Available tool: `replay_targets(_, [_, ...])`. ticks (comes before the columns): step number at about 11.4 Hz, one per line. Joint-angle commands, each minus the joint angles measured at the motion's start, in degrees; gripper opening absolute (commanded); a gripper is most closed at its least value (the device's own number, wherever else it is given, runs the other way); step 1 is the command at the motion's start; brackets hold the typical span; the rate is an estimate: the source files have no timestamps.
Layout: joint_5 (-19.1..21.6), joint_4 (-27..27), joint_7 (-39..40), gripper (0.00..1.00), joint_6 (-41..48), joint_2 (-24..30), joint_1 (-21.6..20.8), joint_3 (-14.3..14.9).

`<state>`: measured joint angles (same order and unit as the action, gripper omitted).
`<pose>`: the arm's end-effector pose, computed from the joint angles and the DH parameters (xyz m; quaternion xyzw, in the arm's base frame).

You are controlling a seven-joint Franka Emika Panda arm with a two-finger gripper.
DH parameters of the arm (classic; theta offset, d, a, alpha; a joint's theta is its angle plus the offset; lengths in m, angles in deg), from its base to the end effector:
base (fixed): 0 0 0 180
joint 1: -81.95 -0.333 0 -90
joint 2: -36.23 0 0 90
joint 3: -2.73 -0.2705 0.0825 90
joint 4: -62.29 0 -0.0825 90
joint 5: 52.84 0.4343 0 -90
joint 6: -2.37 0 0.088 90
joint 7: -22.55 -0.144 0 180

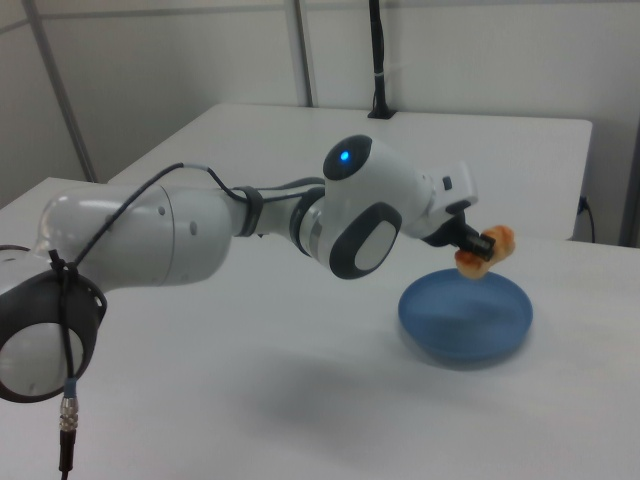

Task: Put the bread on the table
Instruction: 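Lift the bread roll up off the blue plate, then carry the bread roll away from the plate across the table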

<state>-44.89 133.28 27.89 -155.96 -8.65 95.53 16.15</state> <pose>0.7681 -0.3362 0.3166 0.9138 -0.1637 0.3521 0.1192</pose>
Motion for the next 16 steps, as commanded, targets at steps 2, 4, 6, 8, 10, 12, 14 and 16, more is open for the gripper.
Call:
replay_targets(2, [0.6, 7.9, 1.2, 0.00, 1.1, 9.1, -2.3, -1.3])
replay_targets(4, [0.5, 10.5, 1.4, 0.00, 4.9, 13.4, -5.0, -2.1])
replay_targets(6, [0.4, 15.9, 4.0, 0.01, 6.7, 18.0, -7.7, -4.5])
replay_targets(8, [0.1, 20.7, 4.4, 0.01, 6.7, 20.6, -9.8, -6.4])
replay_targets(10, [0.0, 23.2, 5.5, 0.03, 6.7, 21.4, -12.4, -6.8])
replay_targets(12, [-0.1, 25.2, 5.4, 0.03, 6.7, 21.3, -15.3, -6.8])
replay_targets(14, [-0.1, 27.1, 5.1, 0.03, 6.7, 20.8, -18.6, -6.8])
replay_targets(16, [0.0, 27.5, 4.8, 0.03, 6.1, 18.9, -21.2, -6.9])
